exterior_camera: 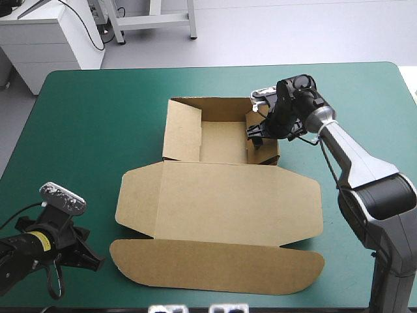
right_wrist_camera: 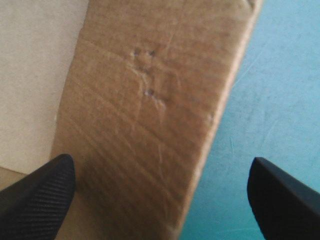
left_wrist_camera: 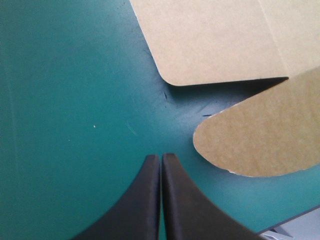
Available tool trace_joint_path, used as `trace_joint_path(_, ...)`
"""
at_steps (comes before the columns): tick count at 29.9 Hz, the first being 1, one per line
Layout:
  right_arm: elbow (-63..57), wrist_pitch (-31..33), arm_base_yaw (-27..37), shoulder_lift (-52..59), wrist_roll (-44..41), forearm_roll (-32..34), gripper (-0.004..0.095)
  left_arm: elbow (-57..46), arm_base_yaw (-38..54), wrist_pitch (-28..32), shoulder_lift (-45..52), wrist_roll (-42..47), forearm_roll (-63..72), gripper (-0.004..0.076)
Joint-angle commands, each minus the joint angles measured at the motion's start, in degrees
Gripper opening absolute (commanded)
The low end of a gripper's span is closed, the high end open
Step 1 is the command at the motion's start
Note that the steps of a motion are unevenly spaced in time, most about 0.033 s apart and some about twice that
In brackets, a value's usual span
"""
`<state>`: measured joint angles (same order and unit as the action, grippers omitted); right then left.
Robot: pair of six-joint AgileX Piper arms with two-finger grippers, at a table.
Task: Fold the box
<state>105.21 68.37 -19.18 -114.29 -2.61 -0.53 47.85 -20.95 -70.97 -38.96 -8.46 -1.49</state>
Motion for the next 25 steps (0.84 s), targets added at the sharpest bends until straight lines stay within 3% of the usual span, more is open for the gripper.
trace_joint_path(1,1.37,-1.35,0.15,1.51,0.18,-0.41,0.0826,-0.66,-0.32,2.09,2.35,0.77,-0.05,-0.0008)
trace_joint_path(5,1.37,-1.97,0.15,1.05,0.18,-0.41,0.0626,-2.7,-0.32,4.27,4.1,1.72,-0.05,-0.0008)
trace_joint_path(11,1.75,-2.45,0.15,1.05,0.89,-0.06,0.0025,-3.41,-0.32,5.09,4.26,2.98,0.05,-0.0008)
trace_joint_path(12,1.75,-2.57,0.15,1.05,1.29,0.07,-0.0018,-3.41,-0.32,5.09,4.26,2.98,0.05,-0.0008)
trace_joint_path(21,3.42,-1.06,1.11,2.06,2.61,10.01,-0.002,-3.41,-0.32,7.54,4.26,2.98,-0.18,-0.0008)
trace_joint_path(25,8.17,-0.64,5.66,2.7,3.59,10.42,-0.002,-3.41,-0.32,9.03,4.26,2.98,-0.18,-0.0008)
